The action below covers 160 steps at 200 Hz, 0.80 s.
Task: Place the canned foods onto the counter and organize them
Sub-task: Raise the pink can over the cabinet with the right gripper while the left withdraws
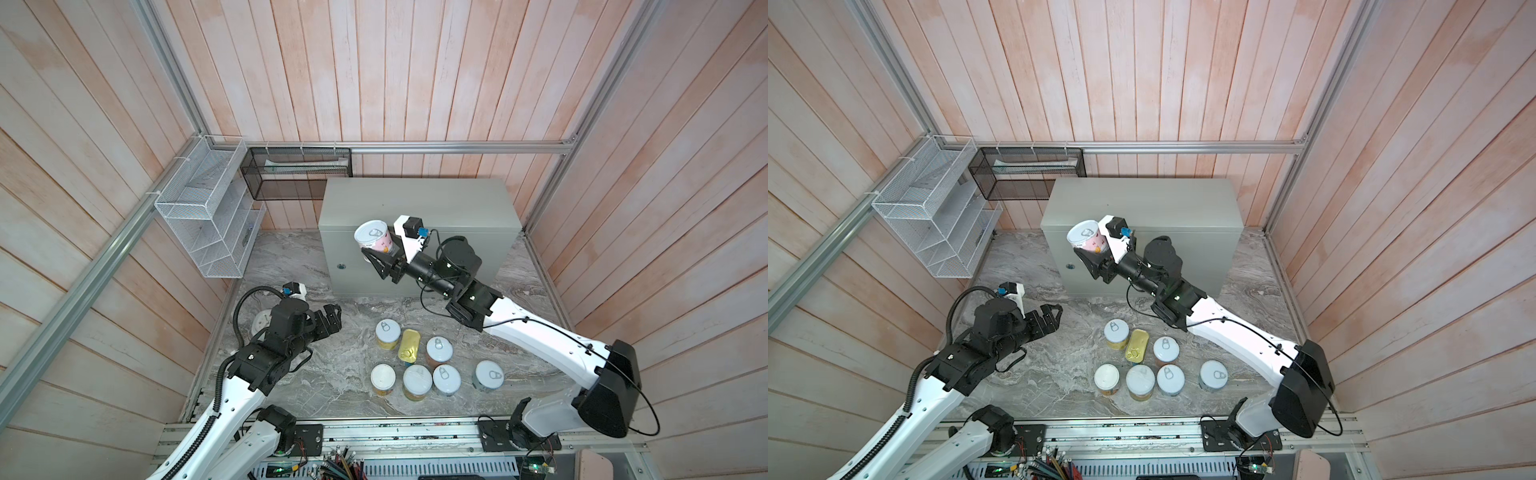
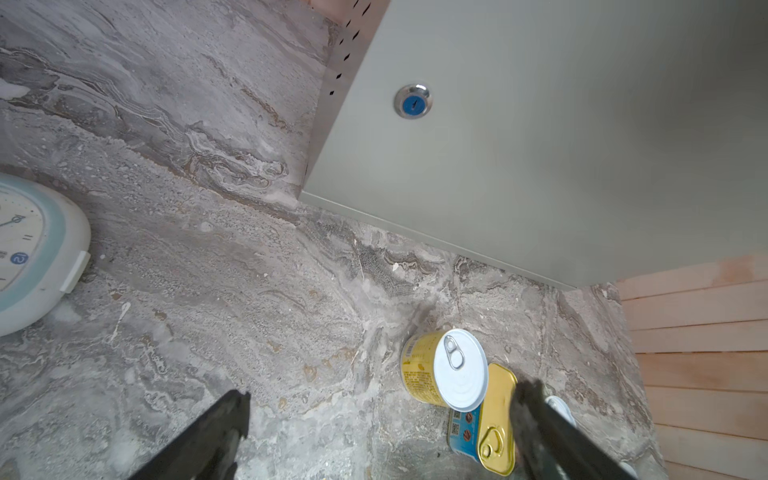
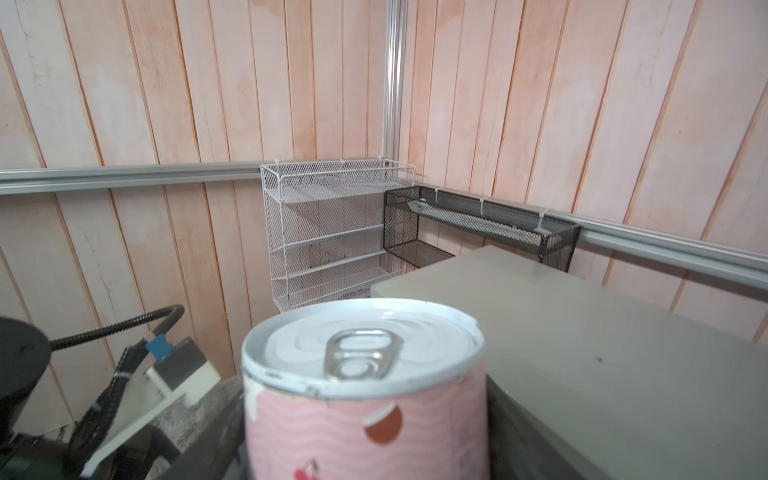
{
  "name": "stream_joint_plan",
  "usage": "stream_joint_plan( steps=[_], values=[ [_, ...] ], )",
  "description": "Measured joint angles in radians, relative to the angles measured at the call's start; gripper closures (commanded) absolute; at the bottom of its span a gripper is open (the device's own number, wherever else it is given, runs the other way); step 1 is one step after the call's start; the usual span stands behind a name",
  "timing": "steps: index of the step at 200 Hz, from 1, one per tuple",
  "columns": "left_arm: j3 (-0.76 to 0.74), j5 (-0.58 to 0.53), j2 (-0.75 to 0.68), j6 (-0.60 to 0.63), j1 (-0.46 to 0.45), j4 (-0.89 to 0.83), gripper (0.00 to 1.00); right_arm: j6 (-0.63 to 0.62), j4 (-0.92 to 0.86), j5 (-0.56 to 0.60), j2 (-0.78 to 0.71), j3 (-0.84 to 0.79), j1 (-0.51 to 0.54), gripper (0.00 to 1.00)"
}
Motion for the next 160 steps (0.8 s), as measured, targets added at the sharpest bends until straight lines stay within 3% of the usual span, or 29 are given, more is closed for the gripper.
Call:
stream_joint_plan(
  steps=[49,160],
  values=[
    [-0.005,-0.026,-0.001,0.008,0.000,0.000,0.00,-0.069,-0.067,-0.021,0.242,0.331,-0.038,0.35],
    [-0.005,-0.060,0.004,0.013,0.003,0.000,0.00,-0.085,-0.253,-0.063,0.813,1.142,-0.139,0.33]
  ],
)
